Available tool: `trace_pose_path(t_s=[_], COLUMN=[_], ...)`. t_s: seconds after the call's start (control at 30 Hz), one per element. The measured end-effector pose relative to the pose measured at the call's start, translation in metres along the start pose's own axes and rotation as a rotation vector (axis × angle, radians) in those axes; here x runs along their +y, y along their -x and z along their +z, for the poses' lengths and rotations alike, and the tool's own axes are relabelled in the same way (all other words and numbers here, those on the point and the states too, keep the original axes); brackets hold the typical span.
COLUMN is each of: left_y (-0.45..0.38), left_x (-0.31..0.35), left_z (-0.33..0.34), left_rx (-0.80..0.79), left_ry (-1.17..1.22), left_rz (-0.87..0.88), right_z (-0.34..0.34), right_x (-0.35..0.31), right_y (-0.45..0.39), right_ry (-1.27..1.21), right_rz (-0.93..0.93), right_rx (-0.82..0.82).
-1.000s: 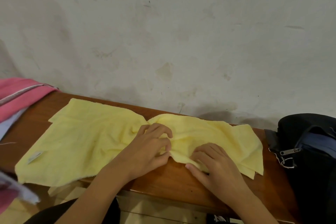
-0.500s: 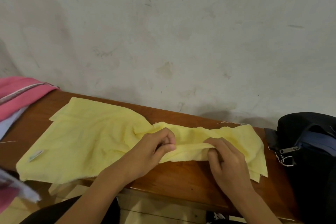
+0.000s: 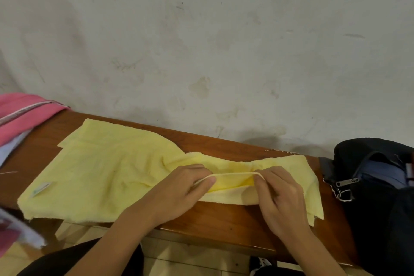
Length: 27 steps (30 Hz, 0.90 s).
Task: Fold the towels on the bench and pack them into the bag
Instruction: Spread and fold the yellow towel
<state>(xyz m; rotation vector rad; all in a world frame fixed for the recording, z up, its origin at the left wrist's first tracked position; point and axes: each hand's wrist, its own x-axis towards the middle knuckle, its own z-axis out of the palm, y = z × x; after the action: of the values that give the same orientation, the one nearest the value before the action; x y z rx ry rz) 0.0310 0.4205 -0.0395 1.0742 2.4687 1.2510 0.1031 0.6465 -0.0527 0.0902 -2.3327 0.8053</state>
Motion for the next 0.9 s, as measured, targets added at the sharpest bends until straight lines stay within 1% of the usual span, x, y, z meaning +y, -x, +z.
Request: trace_pose_path(t_s=[0.07,0.13,0.27,0.3,0.37,0.4,0.47,0.53,0.6,0.63,0.67,0.7,0.73,0.77,0.8,0.83,0.9], left_y=[-0.001,-0.001,0.003,0.004,0.008,0.011,0.013,0.013,0.012,0.01,0.006,0.001,-0.006,-0.013,-0.02,-0.027,-0.041], left_x=[-0.003,-0.009,-0.023,-0.026,-0.033,-0.035,-0.036,-0.032,-0.023,-0.024,-0.027,-0.034,-0.041,-0.049,-0.054,-0.056,-0.05], left_z=[-0.002,-0.005,-0.021,-0.028,-0.045,-0.054,-0.073,-0.089,-0.103,-0.107,-0.115,-0.122,-0.132,-0.141,-0.151,-0.161,-0.177], left_rx=[0.024,0.062,0.193,0.221,0.281,0.312,0.354,0.314,0.179,0.096,0.049,0.034,0.048,0.082,0.144,0.232,0.457], left_ry=[-0.044,-0.096,-0.129,-0.14,-0.171,-0.187,-0.227,-0.21,-0.124,-0.14,-0.203,-0.297,-0.398,-0.48,-0.537,-0.567,-0.566], left_rz=[-0.005,-0.03,-0.124,-0.152,-0.192,-0.207,-0.235,-0.292,-0.357,-0.391,-0.405,-0.402,-0.401,-0.408,-0.411,-0.403,-0.331], right_z=[-0.001,-0.003,-0.011,-0.013,-0.015,-0.016,-0.019,-0.021,-0.024,-0.024,-0.026,-0.03,-0.036,-0.043,-0.051,-0.058,-0.065], right_x=[0.002,0.006,0.01,0.011,0.015,0.017,0.019,0.021,0.02,0.022,0.023,0.025,0.028,0.03,0.03,0.027,0.022], right_y=[-0.001,-0.001,-0.002,-0.004,-0.006,-0.007,-0.016,-0.028,-0.045,-0.057,-0.07,-0.083,-0.097,-0.11,-0.124,-0.138,-0.165], right_ry=[0.045,0.105,0.144,0.223,0.468,0.551,0.624,0.669,0.697,0.701,0.698,0.688,0.666,0.628,0.569,0.495,0.381], right_rz=[0.039,0.064,0.095,0.054,-0.036,-0.046,-0.017,-0.002,-0.044,-0.039,0.0,0.058,0.104,0.145,0.178,0.208,0.227], right_rx=[0.032,0.025,0.001,-0.008,-0.095,-0.15,-0.167,-0.108,-0.07,-0.083,-0.124,-0.185,-0.207,-0.202,-0.154,-0.089,0.025])
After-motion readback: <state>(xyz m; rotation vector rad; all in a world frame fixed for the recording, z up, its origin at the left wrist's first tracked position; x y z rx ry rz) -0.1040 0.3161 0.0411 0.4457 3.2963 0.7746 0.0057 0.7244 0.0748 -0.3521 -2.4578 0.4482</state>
